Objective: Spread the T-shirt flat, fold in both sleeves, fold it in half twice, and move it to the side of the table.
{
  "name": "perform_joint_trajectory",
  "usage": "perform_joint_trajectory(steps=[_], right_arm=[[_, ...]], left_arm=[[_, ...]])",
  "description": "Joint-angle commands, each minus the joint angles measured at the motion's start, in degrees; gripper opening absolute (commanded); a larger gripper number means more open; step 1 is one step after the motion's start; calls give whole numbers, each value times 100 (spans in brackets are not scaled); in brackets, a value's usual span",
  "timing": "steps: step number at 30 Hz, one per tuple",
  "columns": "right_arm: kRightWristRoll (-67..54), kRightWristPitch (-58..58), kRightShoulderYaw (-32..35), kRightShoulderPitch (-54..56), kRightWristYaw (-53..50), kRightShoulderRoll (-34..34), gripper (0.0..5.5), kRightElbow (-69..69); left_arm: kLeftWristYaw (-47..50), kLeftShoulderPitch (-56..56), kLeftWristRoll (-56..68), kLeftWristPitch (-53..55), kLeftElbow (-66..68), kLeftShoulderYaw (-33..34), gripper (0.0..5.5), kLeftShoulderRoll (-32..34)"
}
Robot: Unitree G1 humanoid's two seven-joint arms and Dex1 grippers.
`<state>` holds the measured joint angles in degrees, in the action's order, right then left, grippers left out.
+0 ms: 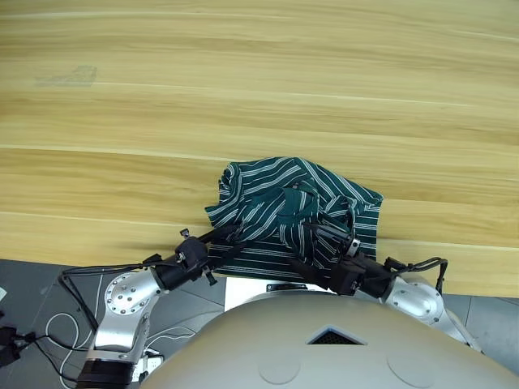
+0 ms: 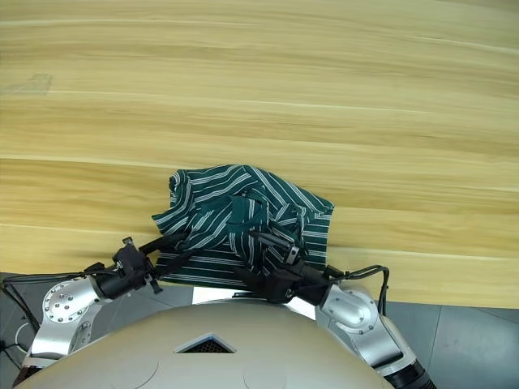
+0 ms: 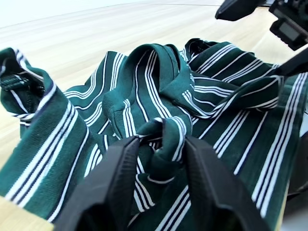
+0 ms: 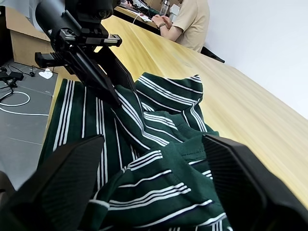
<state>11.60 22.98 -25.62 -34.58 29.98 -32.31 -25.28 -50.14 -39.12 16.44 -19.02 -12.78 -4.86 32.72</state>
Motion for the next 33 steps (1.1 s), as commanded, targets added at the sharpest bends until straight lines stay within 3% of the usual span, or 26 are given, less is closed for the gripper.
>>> perform_joint_trajectory(steps=[1, 7, 13, 25, 33], right_arm=[[62, 93, 4, -25, 22, -130, 377, 60], [-378, 89, 543, -490, 124, -631, 377, -247], [-572, 64, 948, -1018, 301, -1078, 377, 31], [-259, 83, 474, -617, 313, -710, 377, 581], [-214, 147, 238, -592, 309, -625, 229, 377]], left_arm=[[56, 52, -21, 37, 13, -44, 97, -62], [263, 97, -104, 157, 28, -41, 1, -163], [636, 336, -109, 315, -67, -99, 1, -447], [779, 345, -170, 350, -179, -282, 1, -617], [754, 357, -171, 302, -66, -332, 0, -626]])
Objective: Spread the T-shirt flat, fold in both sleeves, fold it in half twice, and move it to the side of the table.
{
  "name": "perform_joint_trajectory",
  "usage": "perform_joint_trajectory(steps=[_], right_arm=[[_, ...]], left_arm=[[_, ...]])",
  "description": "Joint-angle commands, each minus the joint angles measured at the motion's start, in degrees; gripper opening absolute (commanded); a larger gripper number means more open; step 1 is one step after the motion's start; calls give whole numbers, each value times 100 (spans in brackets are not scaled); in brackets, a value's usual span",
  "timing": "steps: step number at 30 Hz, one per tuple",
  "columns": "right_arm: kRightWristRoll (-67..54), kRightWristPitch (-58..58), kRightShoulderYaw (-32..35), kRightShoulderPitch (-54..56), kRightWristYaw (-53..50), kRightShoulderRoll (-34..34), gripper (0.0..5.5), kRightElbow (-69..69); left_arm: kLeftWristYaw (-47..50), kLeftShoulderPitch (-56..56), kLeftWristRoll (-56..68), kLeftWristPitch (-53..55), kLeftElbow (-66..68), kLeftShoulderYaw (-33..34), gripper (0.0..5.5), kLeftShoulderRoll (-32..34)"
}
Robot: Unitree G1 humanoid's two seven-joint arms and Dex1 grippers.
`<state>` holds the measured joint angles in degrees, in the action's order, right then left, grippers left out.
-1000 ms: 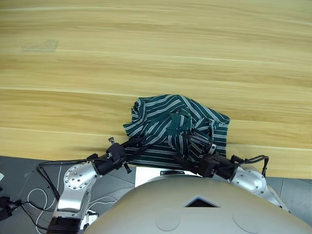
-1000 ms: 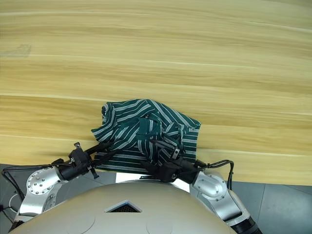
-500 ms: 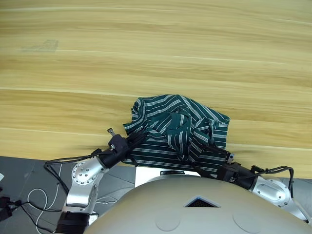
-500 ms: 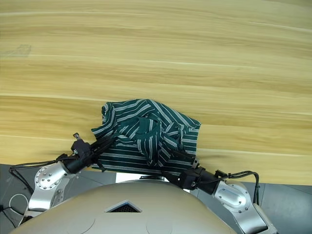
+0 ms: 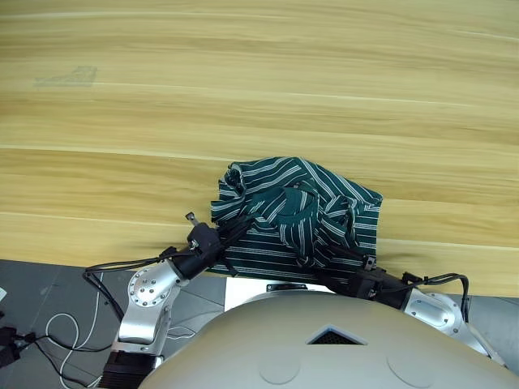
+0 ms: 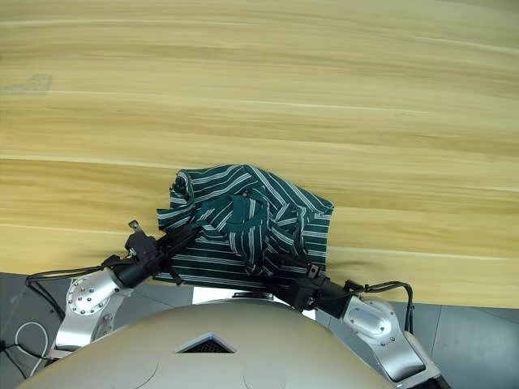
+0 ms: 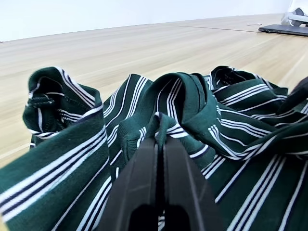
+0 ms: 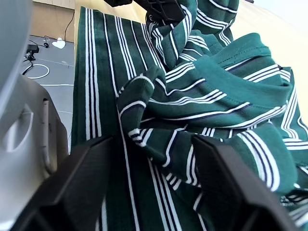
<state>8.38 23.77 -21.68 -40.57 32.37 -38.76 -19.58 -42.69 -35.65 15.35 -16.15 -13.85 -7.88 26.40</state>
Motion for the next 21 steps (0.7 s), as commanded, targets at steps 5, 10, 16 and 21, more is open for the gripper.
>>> perform_joint_trajectory(steps=[5, 10, 16, 21], right_arm=[[120, 59, -300, 69, 76, 49, 140, -245], [172, 8, -493, 166, 85, 135, 50, -322], [120, -140, -438, 584, -53, 425, 2, 39], [-224, -149, -102, 856, -147, 546, 2, 420]], left_arm=[[-4, 36, -64, -16, 118, -74, 0, -27], [-12, 72, -68, -34, 171, -99, 0, -52], [-11, 213, -96, -36, 224, -162, 0, -99], [-15, 415, -130, -109, 395, -128, 0, -118]])
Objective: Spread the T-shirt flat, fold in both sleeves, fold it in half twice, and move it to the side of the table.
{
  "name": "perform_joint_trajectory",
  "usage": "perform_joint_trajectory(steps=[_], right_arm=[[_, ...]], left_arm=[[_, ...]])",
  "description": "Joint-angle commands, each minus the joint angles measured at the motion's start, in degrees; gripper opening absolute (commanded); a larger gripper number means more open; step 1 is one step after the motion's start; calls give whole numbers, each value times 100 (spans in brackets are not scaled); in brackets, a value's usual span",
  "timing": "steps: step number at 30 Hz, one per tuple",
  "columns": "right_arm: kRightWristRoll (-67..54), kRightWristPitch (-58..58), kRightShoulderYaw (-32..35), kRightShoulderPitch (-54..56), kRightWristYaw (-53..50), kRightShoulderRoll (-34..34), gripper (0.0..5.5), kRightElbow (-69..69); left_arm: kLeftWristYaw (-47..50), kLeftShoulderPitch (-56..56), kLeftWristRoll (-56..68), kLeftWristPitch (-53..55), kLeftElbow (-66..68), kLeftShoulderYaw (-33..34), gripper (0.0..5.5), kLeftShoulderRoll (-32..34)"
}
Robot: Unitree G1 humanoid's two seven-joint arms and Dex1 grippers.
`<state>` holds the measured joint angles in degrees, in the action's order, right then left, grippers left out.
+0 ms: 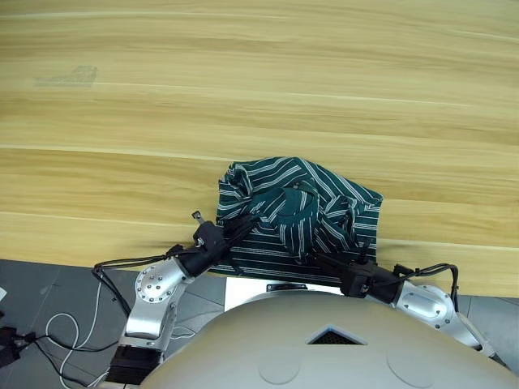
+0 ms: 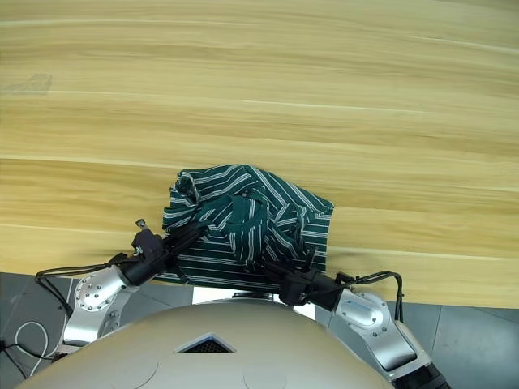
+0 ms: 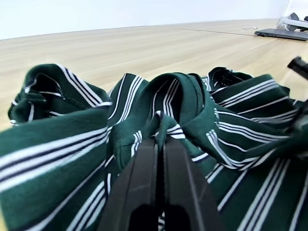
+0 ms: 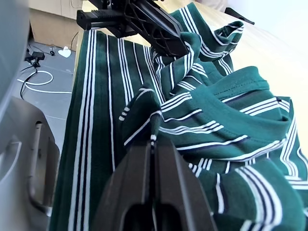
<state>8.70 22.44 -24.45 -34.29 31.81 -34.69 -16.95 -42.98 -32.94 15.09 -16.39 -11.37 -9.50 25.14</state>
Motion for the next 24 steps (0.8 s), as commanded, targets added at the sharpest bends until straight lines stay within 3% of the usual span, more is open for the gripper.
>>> perform_joint_trajectory(steps=[1, 9, 16, 20, 24], right_arm=[[-330, -6, 266, 288, -101, 161, 2, 207], [-2027, -17, 1841, 1115, 149, 20, 2, 394], [-2267, 405, 2184, 1037, 975, -277, 2, 801], [-2329, 888, 1994, 232, 1865, -777, 2, 587], [-2872, 550, 2194, 82, 1984, -822, 2, 224]], left_arm=[[-2, 194, -127, -143, 200, 50, 0, 19], [-30, 893, 127, -538, 821, 519, 0, -58], [-288, 849, 400, -782, 688, 654, 0, -58], [-828, -74, 837, -846, -186, 388, 0, 177], [-1327, -740, 1350, -831, -728, 379, 0, 470]])
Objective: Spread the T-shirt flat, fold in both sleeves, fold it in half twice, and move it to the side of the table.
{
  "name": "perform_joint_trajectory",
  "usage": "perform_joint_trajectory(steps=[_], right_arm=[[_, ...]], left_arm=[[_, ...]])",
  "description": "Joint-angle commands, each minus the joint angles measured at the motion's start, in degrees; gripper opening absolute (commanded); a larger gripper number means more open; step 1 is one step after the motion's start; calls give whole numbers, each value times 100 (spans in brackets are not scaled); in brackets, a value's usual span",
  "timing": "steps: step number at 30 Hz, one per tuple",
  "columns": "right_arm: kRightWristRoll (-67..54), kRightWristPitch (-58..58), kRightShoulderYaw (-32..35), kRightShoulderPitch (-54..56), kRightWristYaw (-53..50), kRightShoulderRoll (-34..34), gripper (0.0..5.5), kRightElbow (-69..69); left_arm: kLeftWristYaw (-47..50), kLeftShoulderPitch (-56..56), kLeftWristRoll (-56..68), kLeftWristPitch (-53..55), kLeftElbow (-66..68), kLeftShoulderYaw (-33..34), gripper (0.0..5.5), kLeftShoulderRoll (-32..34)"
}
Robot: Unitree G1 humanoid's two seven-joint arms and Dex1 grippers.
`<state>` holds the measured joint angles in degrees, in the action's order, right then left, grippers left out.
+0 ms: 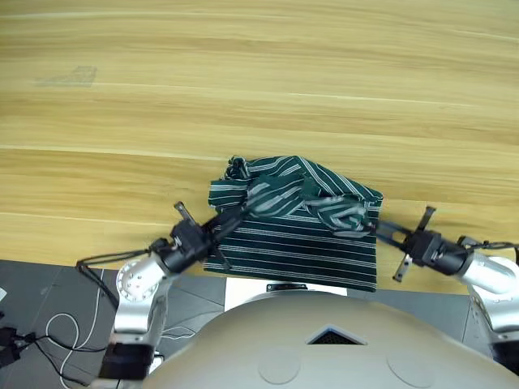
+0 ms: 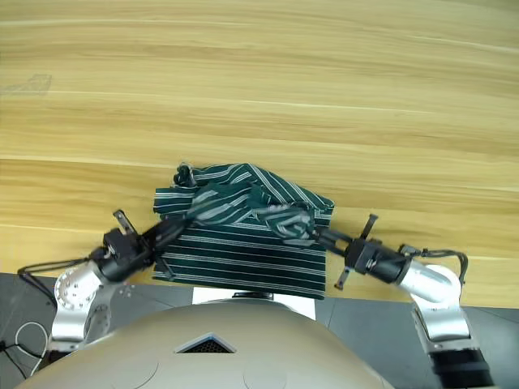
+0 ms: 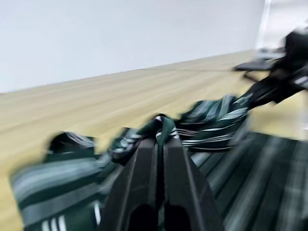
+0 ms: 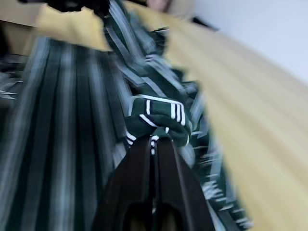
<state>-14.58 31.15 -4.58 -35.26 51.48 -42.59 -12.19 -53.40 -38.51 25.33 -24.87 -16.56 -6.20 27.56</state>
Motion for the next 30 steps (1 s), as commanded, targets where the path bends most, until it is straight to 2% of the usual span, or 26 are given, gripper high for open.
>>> perform_joint_trajectory(steps=[1, 5, 8, 9, 11, 12, 15, 17, 18, 20, 22, 25, 27, 30], right_arm=[[-668, -514, 173, 472, 9, 66, 2, -143], [-316, -1156, -150, 2287, -207, 693, 2, 1200], [713, -1394, -329, 4682, -1322, 1547, 2, 3624], [1172, -1417, -402, 5763, -2045, 1788, 2, 4677], [2055, -1915, -556, 8440, -4388, 2156, 2, 6859], [2280, -2103, -577, 9389, -5203, 2247, 2, 7503], [2627, -1994, -405, 11834, -7427, 2133, 2, 8196], [2765, -1493, -316, 12720, -8132, 1982, 2, 8170], [2816, -1265, -314, 12904, -8246, 1936, 2, 8130], [2727, -854, -263, 12764, -7944, 1933, 2, 8071], [2372, -689, -183, 12076, -6790, 2050, 2, 8048], [2082, -211, -386, 10051, -5039, 2151, 2, 7524], [1699, -135, -500, 8148, -4205, 2064, 2, 6288], [973, -877, -799, 4923, -3356, 1677, 2, 3901]], left_arm=[[-338, 28, 284, 57, -31, 72, 0, 248], [-268, 1831, -313, 386, 1602, 66, 0, 134], [790, 4463, -1265, 580, 4064, 133, 0, -216], [1385, 5585, -1706, 511, 5014, 96, 0, -289], [3407, 8316, -2535, 906, 7035, -49, 0, -472], [4171, 9294, -2796, 1090, 7666, -107, 0, -534], [6614, 12047, -3170, 1163, 8502, 64, 0, -523], [7659, 13047, -3313, 793, 8550, 237, 0, -319], [7841, 13216, -3359, 543, 8507, 290, 0, -200], [7565, 13008, -3205, 16, 8412, 464, 0, -8], [6624, 12265, -2816, -199, 8363, 624, 0, -4], [5360, 10401, -2596, -615, 8193, 587, 0, -93], [4397, 8860, -2530, -993, 7854, 375, 0, -202], [2850, 5561, -2428, -1528, 6308, -799, 0, -31]])
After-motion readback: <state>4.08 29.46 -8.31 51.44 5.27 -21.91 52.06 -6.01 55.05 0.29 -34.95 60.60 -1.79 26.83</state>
